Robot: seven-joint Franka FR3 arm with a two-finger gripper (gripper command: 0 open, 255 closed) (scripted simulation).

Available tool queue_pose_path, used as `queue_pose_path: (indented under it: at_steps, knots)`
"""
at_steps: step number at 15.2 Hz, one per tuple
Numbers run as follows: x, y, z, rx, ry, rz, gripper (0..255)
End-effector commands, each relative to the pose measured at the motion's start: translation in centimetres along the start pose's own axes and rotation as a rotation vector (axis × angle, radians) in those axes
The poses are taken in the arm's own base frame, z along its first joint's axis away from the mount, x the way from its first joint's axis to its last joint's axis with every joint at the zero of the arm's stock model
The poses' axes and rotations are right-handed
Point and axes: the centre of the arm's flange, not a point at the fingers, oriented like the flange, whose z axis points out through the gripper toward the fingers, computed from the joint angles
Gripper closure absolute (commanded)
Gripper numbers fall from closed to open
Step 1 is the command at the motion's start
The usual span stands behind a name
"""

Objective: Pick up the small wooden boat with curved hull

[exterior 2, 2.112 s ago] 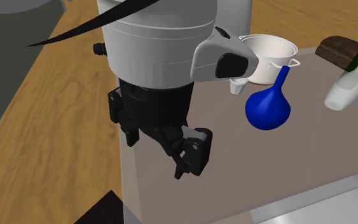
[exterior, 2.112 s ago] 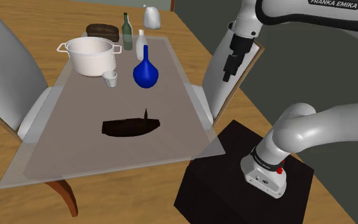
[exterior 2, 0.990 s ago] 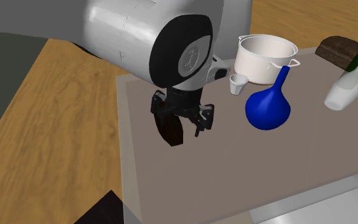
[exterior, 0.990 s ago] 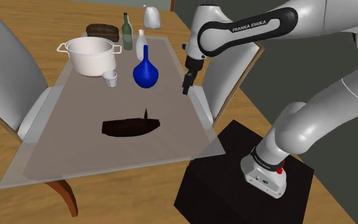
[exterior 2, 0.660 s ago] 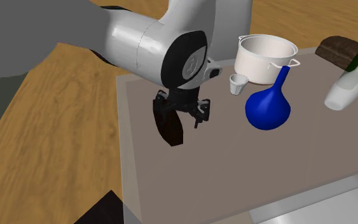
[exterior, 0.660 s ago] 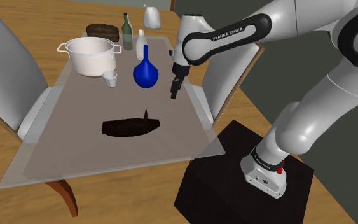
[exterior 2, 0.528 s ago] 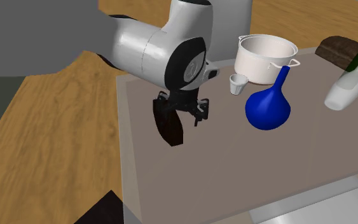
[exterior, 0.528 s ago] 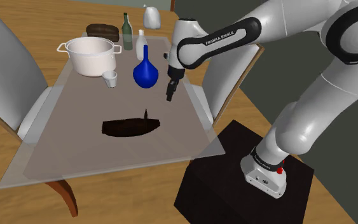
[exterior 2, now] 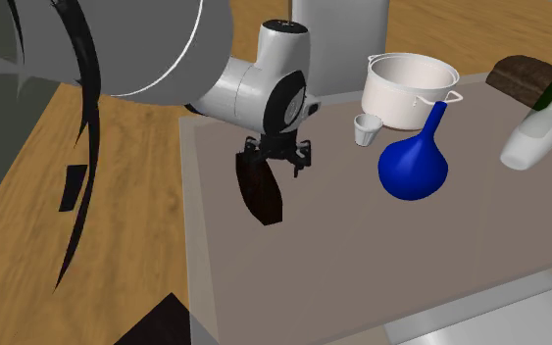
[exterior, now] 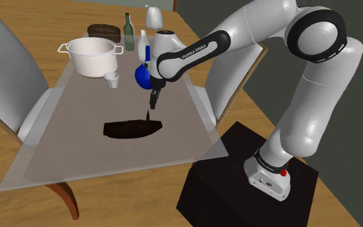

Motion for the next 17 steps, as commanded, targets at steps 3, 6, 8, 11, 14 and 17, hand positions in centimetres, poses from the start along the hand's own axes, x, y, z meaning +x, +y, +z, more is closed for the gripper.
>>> queue_pose_path:
  at_steps: [3,6,8,11,14,17]
  knots:
    - [4.1,-0.8,3.3,-0.004,0.017,-0.072,0]
    - [7.1,-1.6,5.5,-0.008,0.028,-0.126,0]
    - [9.0,-2.2,7.0,-0.01,0.036,-0.162,0]
    - [12.0,-3.2,9.2,-0.013,0.047,-0.215,0]
    - [13.8,-3.9,11.0,-0.015,0.054,-0.249,0]
    - [13.6,-3.8,12.6,-0.015,0.054,-0.249,0]
